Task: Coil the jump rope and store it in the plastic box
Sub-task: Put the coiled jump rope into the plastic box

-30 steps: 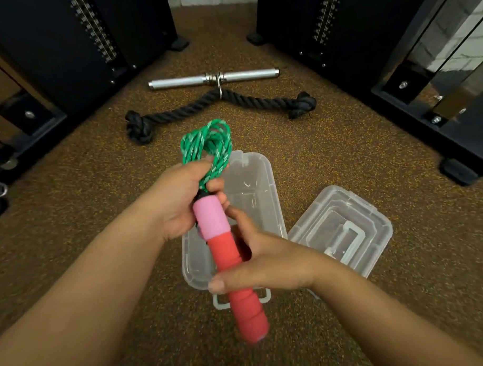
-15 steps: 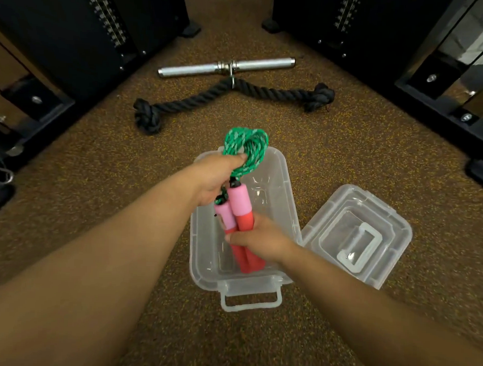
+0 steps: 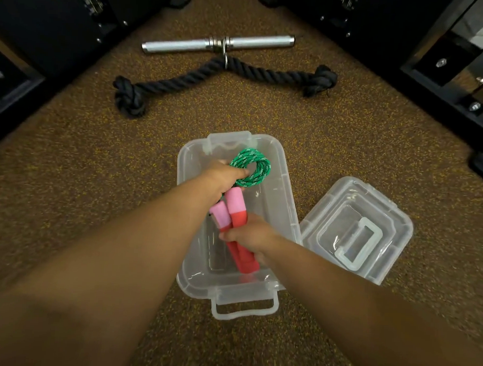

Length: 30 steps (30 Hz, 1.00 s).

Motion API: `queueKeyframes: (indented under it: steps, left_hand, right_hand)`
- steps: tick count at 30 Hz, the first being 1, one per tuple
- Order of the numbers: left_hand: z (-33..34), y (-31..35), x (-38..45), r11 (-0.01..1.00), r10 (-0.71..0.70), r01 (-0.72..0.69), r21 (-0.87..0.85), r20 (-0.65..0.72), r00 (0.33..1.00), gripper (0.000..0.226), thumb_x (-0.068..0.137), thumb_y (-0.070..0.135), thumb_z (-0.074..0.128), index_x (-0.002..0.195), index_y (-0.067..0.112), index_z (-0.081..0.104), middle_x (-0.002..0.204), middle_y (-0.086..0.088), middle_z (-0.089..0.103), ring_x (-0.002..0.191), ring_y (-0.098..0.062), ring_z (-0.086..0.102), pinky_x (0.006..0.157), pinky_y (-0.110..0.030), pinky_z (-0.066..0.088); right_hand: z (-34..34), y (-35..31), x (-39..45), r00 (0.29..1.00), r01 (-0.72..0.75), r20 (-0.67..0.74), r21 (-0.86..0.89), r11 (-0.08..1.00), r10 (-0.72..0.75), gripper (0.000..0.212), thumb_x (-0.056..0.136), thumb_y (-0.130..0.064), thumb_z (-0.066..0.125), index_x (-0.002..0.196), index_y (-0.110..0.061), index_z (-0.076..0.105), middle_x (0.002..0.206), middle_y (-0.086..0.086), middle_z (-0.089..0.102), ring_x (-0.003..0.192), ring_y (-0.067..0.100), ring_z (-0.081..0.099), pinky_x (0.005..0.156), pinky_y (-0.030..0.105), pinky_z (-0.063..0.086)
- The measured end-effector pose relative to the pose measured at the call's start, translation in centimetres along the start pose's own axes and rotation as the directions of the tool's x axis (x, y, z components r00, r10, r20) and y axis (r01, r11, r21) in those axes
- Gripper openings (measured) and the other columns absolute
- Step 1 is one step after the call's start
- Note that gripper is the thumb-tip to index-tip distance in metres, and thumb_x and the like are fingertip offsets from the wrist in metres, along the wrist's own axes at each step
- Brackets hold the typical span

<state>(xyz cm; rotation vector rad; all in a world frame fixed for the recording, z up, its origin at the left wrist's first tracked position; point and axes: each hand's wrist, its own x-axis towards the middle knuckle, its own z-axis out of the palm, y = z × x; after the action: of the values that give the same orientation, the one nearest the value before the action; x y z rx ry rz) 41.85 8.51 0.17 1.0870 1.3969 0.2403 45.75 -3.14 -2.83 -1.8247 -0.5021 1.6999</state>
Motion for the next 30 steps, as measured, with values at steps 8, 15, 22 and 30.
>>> queueKeyframes:
  steps: [8, 15, 22, 30]
  left_hand:
    - [0.3, -1.9, 2.0, 0.938, 0.059, -0.024, 0.346, -0.091, 0.994, 0.049, 0.077, 0.039, 0.074, 0.108, 0.003, 0.064, 0.103, -0.012, 0.068, 0.095, -0.028, 0.063, 0.089, -0.037, 0.051]
    - [1.3, -3.5, 2.7, 0.742, 0.101, 0.008, 0.670, -0.123, 0.987, 0.048, 0.089, 0.043, 0.055, 0.120, 0.008, 0.059, 0.124, -0.019, 0.059, 0.115, -0.037, 0.054, 0.097, -0.039, 0.043]
    - [2.0, -4.9, 1.4, 0.786, 0.201, -0.074, 0.614, -0.141, 0.970, 0.040, 0.092, 0.016, 0.052, 0.129, 0.002, 0.045, 0.136, -0.018, 0.041, 0.125, -0.035, 0.043, 0.103, -0.037, 0.032]
    - [2.0, -6.6, 0.8, 0.881, 0.075, -0.012, 0.473, -0.115, 0.991, 0.051, 0.085, 0.008, 0.046, 0.134, -0.006, 0.038, 0.147, -0.025, 0.032, 0.138, -0.036, 0.027, 0.113, -0.042, 0.022]
  right_hand:
    - [0.9, 0.4, 1.4, 0.991, -0.052, -0.134, -0.156, 0.986, 0.031, 0.038, 0.078, -0.014, 0.070, 0.114, -0.009, 0.056, 0.099, 0.013, 0.064, 0.085, 0.026, 0.060, 0.076, 0.034, 0.051]
    - [1.0, 0.5, 2.0, 0.981, -0.103, -0.185, -0.250, 0.963, 0.057, 0.045, 0.082, -0.030, 0.066, 0.117, -0.007, 0.051, 0.112, 0.015, 0.064, 0.095, 0.030, 0.064, 0.081, 0.036, 0.053]
    - [1.7, 1.0, 3.7, 0.966, -0.193, -0.223, -0.280, 0.940, 0.132, 0.056, 0.084, -0.030, 0.063, 0.125, -0.001, 0.039, 0.124, 0.019, 0.058, 0.110, 0.035, 0.060, 0.090, 0.041, 0.051]
    - [2.1, 1.3, 4.2, 0.966, -0.241, -0.187, -0.392, 0.888, 0.179, 0.063, 0.084, -0.027, 0.059, 0.136, -0.003, 0.032, 0.140, 0.020, 0.041, 0.126, 0.036, 0.045, 0.104, 0.043, 0.040]
